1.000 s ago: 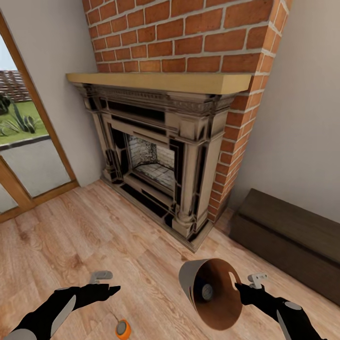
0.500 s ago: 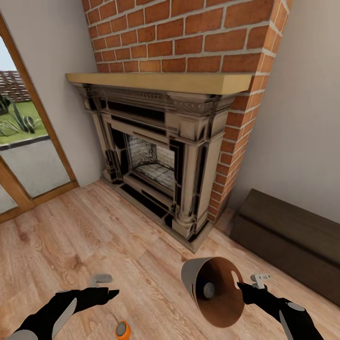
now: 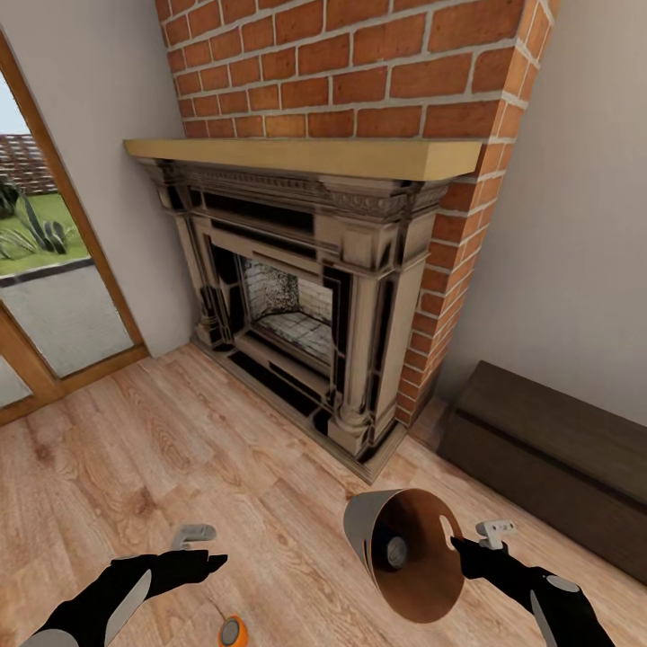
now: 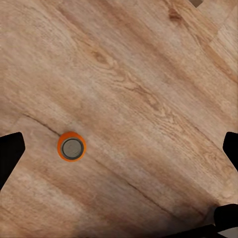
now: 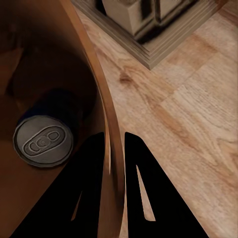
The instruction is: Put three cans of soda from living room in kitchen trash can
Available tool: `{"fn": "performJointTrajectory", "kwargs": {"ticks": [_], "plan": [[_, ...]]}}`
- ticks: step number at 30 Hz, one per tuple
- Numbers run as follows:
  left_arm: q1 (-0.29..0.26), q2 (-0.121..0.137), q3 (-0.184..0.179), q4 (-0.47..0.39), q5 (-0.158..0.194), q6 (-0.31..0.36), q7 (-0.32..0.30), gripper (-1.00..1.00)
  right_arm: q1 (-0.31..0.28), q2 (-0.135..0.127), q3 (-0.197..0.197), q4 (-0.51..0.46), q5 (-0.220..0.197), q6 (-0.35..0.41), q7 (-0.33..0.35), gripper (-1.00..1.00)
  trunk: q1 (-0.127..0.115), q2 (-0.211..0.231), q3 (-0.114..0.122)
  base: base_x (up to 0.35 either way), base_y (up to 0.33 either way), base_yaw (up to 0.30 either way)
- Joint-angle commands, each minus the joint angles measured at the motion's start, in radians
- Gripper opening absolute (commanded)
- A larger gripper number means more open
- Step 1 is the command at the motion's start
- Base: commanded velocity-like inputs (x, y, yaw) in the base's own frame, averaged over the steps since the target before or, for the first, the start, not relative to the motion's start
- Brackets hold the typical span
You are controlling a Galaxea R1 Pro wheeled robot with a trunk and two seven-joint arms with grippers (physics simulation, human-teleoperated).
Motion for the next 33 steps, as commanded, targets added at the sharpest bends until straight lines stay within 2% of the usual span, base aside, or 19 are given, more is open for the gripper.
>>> {"fn": "performJointTrajectory", "kwargs": {"ticks": [1, 3, 9, 27, 33], "plan": [[0.000, 0.000, 0.000, 0.000, 0.000, 0.000, 0.000, 1.00, 0.000, 0.000, 0.000, -0.001, -0.012, 0.003, 0.006, -1.00, 0.000, 0.000, 0.000, 0.003, 0.000, 0.000], [0.000, 0.000, 0.001, 0.000, 0.000, 0.000, 0.001, 1.00, 0.000, 0.001, 0.000, -0.001, -0.012, 0.003, 0.005, -1.00, 0.000, 0.000, 0.000, 0.001, 0.000, 0.000], [0.000, 0.000, 0.002, 0.001, 0.001, 0.000, 0.003, 1.00, 0.000, 0.004, 0.001, -0.001, -0.012, 0.003, 0.004, -1.00, 0.023, -0.042, -0.019, 0.000, 0.000, 0.000], [0.002, 0.001, 0.003, -0.001, 0.002, -0.003, 0.008, 1.00, 0.000, 0.000, 0.002, -0.006, -0.012, 0.007, 0.005, -1.00, 0.023, -0.042, -0.019, 0.000, 0.000, 0.000], [0.001, 0.000, 0.003, 0.000, 0.002, -0.001, 0.008, 1.00, -0.002, -0.002, 0.002, -0.034, -0.013, 0.023, 0.006, -1.00, 0.046, -0.084, -0.038, 0.000, 0.000, 0.000]]}}
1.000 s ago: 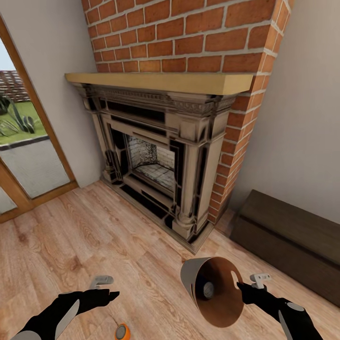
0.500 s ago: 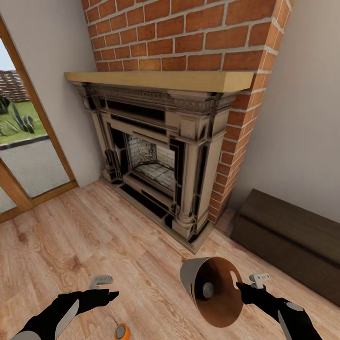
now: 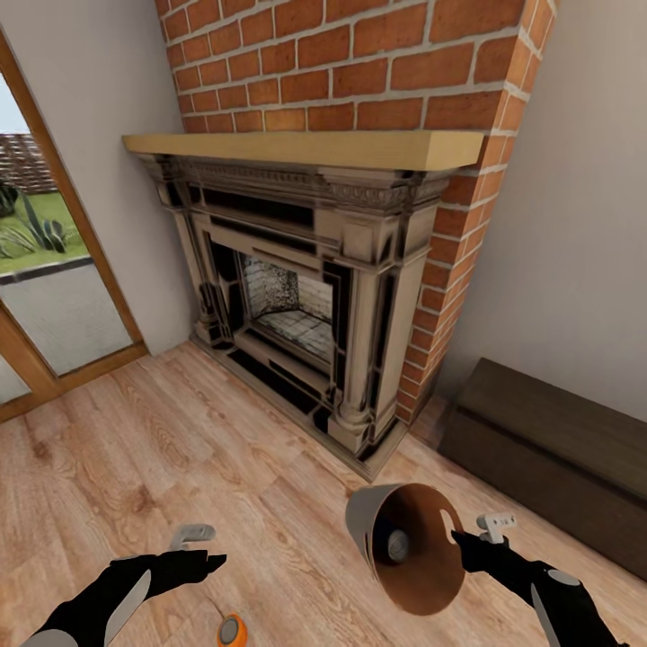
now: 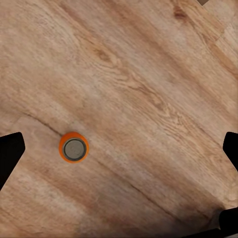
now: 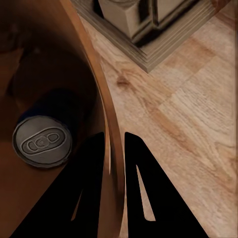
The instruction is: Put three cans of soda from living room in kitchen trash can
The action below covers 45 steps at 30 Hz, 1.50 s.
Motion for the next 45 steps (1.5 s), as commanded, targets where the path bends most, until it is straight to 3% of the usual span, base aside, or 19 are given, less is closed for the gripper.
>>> {"fn": "performJointTrajectory", "kwargs": {"ticks": [1, 12, 14, 16, 18, 21, 22, 25, 28, 45], "plan": [[0.000, 0.000, 0.000, 0.000, 0.000, 0.000, 0.000, 1.00, -0.001, 0.001, 0.001, -0.025, -0.010, 0.028, 0.006, -1.00, 0.004, -0.007, -0.004, 0.000, 0.000, 0.000], [-0.001, -0.001, 0.000, 0.002, 0.000, 0.000, 0.004, 1.00, -0.001, 0.006, 0.011, -0.287, -0.005, 0.314, 0.004, -1.00, 0.046, -0.084, -0.052, 0.000, 0.000, 0.000], [-0.045, -0.001, 0.002, 0.003, 0.001, 0.055, 0.008, 1.00, -0.011, 0.002, 0.012, -0.320, -0.003, 0.353, 0.004, -1.00, 0.054, -0.098, -0.061, 0.000, 0.000, 0.000], [-0.155, 0.004, 0.008, 0.023, 0.004, 0.205, 0.023, 1.00, -0.030, 0.001, 0.013, -0.348, 0.000, 0.394, 0.004, -1.00, 0.061, -0.112, -0.071, 0.000, 0.000, 0.000], [-0.271, 0.009, 0.011, 0.050, 0.005, 0.302, 0.044, 1.00, -0.062, 0.000, 0.015, -0.372, 0.002, 0.455, 0.004, -1.00, 0.069, -0.126, -0.080, 0.000, 0.000, 0.000], [-0.341, 0.011, 0.012, 0.079, 0.007, 0.334, 0.086, 1.00, -0.091, 0.000, 0.020, -0.381, 0.004, 0.490, 0.004, -1.00, 0.081, -0.147, -0.094, 0.000, 0.000, 0.000], [-0.370, 0.012, 0.013, 0.094, 0.008, 0.343, 0.126, 1.00, -0.106, -0.001, 0.025, -0.385, 0.005, 0.504, 0.004, -1.00, 0.084, -0.154, -0.099, 0.000, 0.000, 0.000], [-0.404, 0.011, 0.015, 0.114, 0.007, 0.310, 0.203, 1.00, -0.128, 0.002, 0.040, -0.389, 0.028, 0.520, 0.002, -1.00, 0.096, -0.175, -0.113, 0.000, 0.000, 0.000], [-0.413, 0.010, 0.013, 0.120, 0.005, 0.273, 0.234, 1.00, -0.139, 0.008, 0.049, -0.391, 0.069, 0.525, 0.000, -1.00, 0.107, -0.196, -0.127, 0.000, 0.000, 0.000], [-0.418, 0.003, 0.009, 0.126, 0.000, 0.249, 0.307, 1.00, -0.225, 0.010, 0.054, -0.392, 0.133, 0.596, -0.005, -1.00, 0.173, -0.315, -0.206, 0.000, 0.000, 0.000]]}}
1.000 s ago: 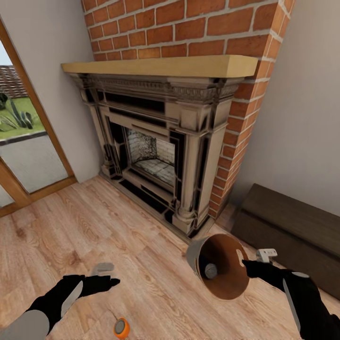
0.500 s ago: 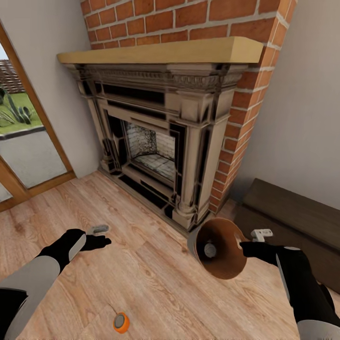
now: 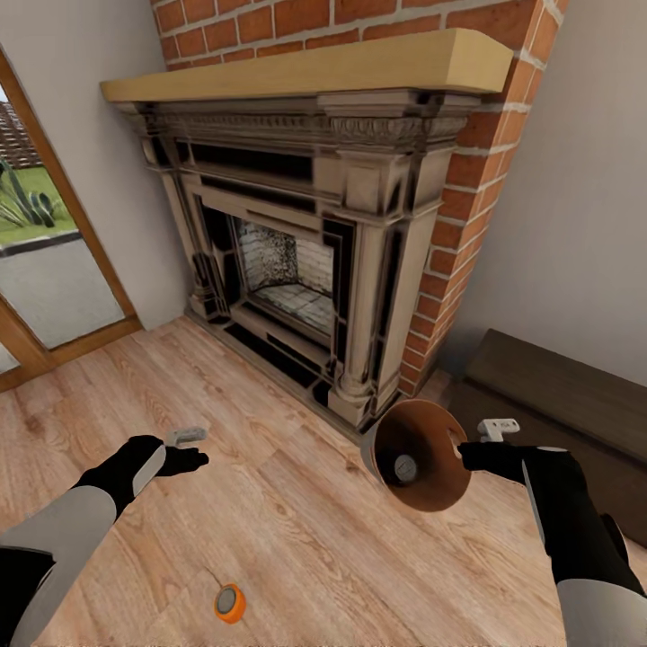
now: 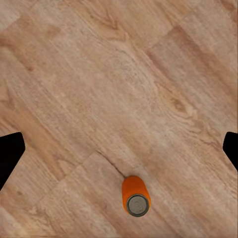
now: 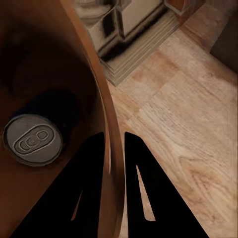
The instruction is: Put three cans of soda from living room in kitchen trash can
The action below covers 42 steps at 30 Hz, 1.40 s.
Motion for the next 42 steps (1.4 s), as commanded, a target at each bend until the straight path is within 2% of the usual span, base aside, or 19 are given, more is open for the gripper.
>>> {"fn": "performJointTrajectory", "kwargs": {"ticks": [1, 11, 14, 16, 21, 24, 30, 42], "plan": [[0.000, 0.000, -0.002, 0.000, 0.000, 0.001, 0.007, 1.00, -0.005, 0.000, 0.001, 0.000, -0.017, 0.011, 0.005, -1.00, 0.004, -0.007, -0.005, 0.000, 0.000, 0.000], [0.007, -0.005, -0.009, 0.000, -0.003, -0.005, 0.015, 1.00, -0.010, -0.001, 0.001, 0.001, -0.004, 0.012, 0.005, -1.00, 0.042, -0.077, -0.052, 0.000, 0.000, 0.000], [0.008, -0.034, -0.009, 0.000, -0.004, -0.005, 0.015, 1.00, -0.011, -0.001, 0.001, 0.001, -0.003, 0.012, 0.005, -1.00, 0.054, -0.098, -0.066, 0.000, 0.000, 0.000], [0.009, -0.068, -0.009, 0.002, -0.005, -0.005, 0.014, 1.00, -0.012, -0.002, 0.001, 0.001, -0.003, 0.012, 0.005, -1.00, 0.061, -0.112, -0.075, 0.000, 0.000, 0.000], [0.011, -0.104, -0.013, 0.010, -0.004, -0.008, 0.015, 1.00, -0.011, -0.007, 0.000, 0.001, -0.003, 0.012, 0.005, -1.00, 0.081, -0.147, -0.098, 0.000, 0.000, 0.000], [0.012, -0.115, -0.016, 0.011, -0.002, -0.009, 0.015, 1.00, -0.012, -0.012, -0.001, 0.000, -0.003, 0.028, 0.005, -1.00, 0.092, -0.168, -0.112, 0.000, 0.000, 0.000], [0.012, -0.117, -0.018, 0.011, -0.001, -0.009, 0.015, 1.00, -0.025, -0.012, -0.001, -0.001, -0.003, 0.067, 0.005, -1.00, 0.115, -0.210, -0.140, 0.000, 0.000, 0.000], [0.013, -0.117, -0.017, 0.012, 0.000, -0.009, 0.034, 1.00, -0.030, -0.013, 0.000, 0.001, -0.002, 0.073, -0.012, -1.00, 0.161, -0.294, -0.197, 0.000, 0.000, 0.000]]}}
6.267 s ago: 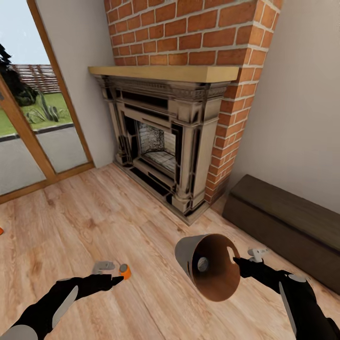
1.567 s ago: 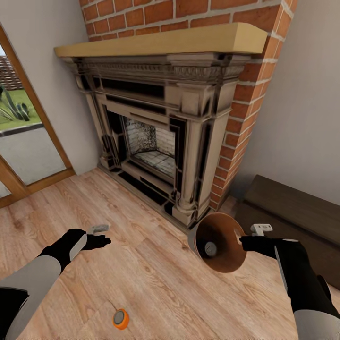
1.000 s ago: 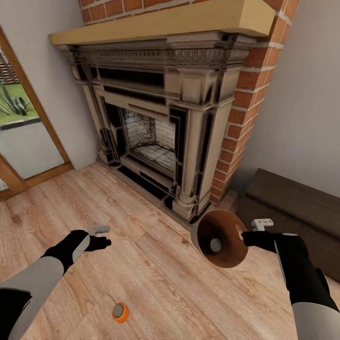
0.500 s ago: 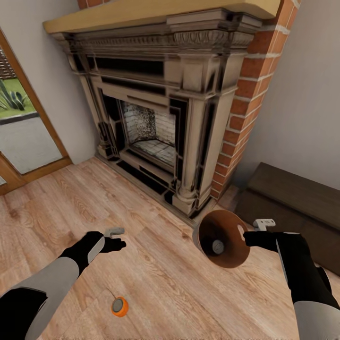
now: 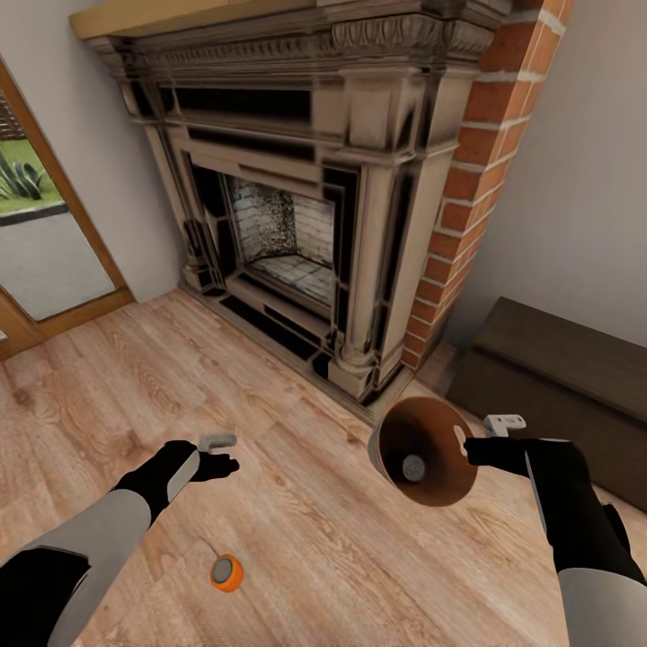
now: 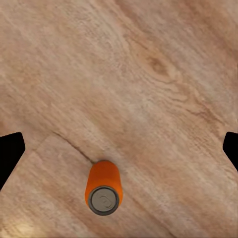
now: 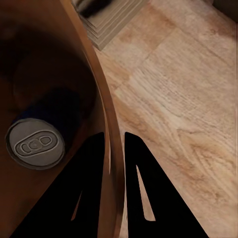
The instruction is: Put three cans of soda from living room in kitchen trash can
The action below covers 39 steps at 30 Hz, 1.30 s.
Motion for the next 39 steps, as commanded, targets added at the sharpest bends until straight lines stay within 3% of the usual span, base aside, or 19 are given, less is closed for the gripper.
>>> {"fn": "performJointTrajectory", "kwargs": {"ticks": [1, 14, 26, 29, 39], "plan": [[0.000, 0.001, 0.001, 0.000, 0.000, 0.000, 0.002, 1.00, -0.002, 0.000, 0.001, 0.000, -0.021, 0.005, -0.005, -1.00, 0.004, -0.007, -0.005, 0.000, 0.000, 0.000], [0.048, 0.007, 0.003, 0.023, 0.001, -0.061, 0.004, 1.00, -0.063, 0.003, 0.002, -0.001, -0.023, 0.029, -0.023, -1.00, 0.054, -0.098, -0.066, 0.000, 0.000, 0.000], [0.063, 0.010, 0.002, 0.086, 0.000, -0.115, -0.002, 1.00, -0.146, 0.001, 0.066, -0.005, -0.020, 0.156, -0.023, -1.00, 0.100, -0.182, -0.122, 0.000, 0.000, 0.000], [0.071, 0.007, 0.001, 0.088, 0.000, -0.116, -0.002, 1.00, -0.178, 0.002, 0.100, -0.037, 0.013, 0.198, -0.024, -1.00, 0.111, -0.203, -0.136, 0.000, 0.000, 0.000], [0.073, 0.004, 0.000, 0.089, 0.000, -0.117, -0.002, 1.00, -0.198, 0.012, 0.115, -0.085, 0.050, 0.198, -0.023, -1.00, 0.149, -0.273, -0.182, 0.000, 0.000, 0.000]]}}
